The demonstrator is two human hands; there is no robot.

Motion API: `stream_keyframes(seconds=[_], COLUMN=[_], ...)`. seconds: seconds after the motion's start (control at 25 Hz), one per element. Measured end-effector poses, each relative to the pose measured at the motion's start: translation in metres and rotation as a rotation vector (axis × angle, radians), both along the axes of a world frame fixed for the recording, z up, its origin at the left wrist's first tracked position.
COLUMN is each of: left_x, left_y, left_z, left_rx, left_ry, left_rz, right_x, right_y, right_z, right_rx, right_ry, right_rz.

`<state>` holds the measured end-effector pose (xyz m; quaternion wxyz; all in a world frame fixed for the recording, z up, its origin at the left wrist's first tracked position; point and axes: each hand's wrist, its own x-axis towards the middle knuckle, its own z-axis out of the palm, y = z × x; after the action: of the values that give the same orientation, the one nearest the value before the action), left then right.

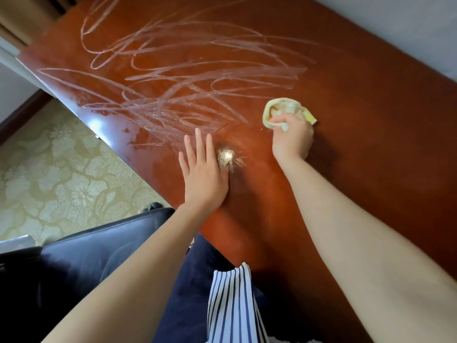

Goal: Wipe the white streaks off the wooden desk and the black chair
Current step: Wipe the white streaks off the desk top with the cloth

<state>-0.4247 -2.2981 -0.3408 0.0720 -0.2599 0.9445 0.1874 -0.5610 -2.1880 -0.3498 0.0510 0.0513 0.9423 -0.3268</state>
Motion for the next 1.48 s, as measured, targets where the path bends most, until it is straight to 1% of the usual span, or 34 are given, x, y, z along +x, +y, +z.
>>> stream_keyframes(seconds=[0.12, 0.2, 0.28, 0.36, 0.52, 0.6, 0.72, 0.84, 1.0, 1.08, 1.12, 1.16, 1.2, 1.28, 1.36, 1.48], left_x=[-0.017, -0.027, -0.032, -0.033, -0.022, -0.021, -0.022, -0.022, -0.023, -0.023, -0.023, -0.024, -0.024, -0.024, -0.023, -0.021], left_y=[-0.005, -0.005, -0.002, 0.001, 0.007, 0.007, 0.007, 0.008, 0.006, 0.006, 0.006, 0.006, 0.006, 0.005, 0.005, 0.003], left_z=[-0.001, -0.005, -0.013, -0.024, -0.037, -0.040, -0.041, -0.042, -0.043, -0.043, -0.043, -0.043, -0.043, -0.042, -0.041, -0.042], left_rx=[-0.049, -0.017, -0.016, -0.064, -0.157, -0.168, -0.132, -0.108, -0.077, -0.059, -0.054, -0.049, -0.043, -0.028, -0.008, 0.010], left_ry=[-0.021, -0.030, -0.034, -0.030, 0.068, 0.119, 0.164, 0.195, 0.216, 0.222, 0.225, 0.228, 0.232, 0.244, 0.266, 0.305], left_rz=[-0.080, -0.085, -0.072, -0.071, -0.085, -0.121, -0.103, -0.091, -0.078, -0.062, -0.057, -0.055, -0.055, -0.055, -0.055, -0.047], right_x=[0.017, 0.028, 0.042, 0.058, 0.075, 0.063, 0.029, -0.020, -0.073, -0.077, -0.074, -0.065, -0.054, -0.025, 0.003, 0.035], right_y=[0.009, 0.020, 0.030, 0.039, 0.058, 0.059, 0.049, 0.036, 0.011, -0.005, -0.011, -0.015, -0.020, -0.024, -0.021, -0.001], right_z=[-0.005, -0.006, -0.005, -0.004, -0.001, -0.002, -0.005, -0.009, -0.006, -0.006, -0.007, -0.008, -0.010, -0.014, -0.016, -0.015], right_rx=[-0.043, -0.085, -0.122, -0.139, -0.163, -0.156, -0.101, -0.057, -0.052, -0.086, -0.086, -0.070, -0.059, -0.056, -0.071, -0.127], right_ry=[0.008, 0.013, -0.018, -0.058, -0.097, -0.088, 0.028, 0.083, 0.084, 0.061, 0.058, 0.069, 0.089, 0.135, 0.161, 0.101], right_rz=[0.340, 0.490, 0.559, 0.585, 0.656, 0.615, 0.430, 0.267, 0.001, -0.147, -0.165, -0.126, -0.041, 0.192, 0.379, 0.555])
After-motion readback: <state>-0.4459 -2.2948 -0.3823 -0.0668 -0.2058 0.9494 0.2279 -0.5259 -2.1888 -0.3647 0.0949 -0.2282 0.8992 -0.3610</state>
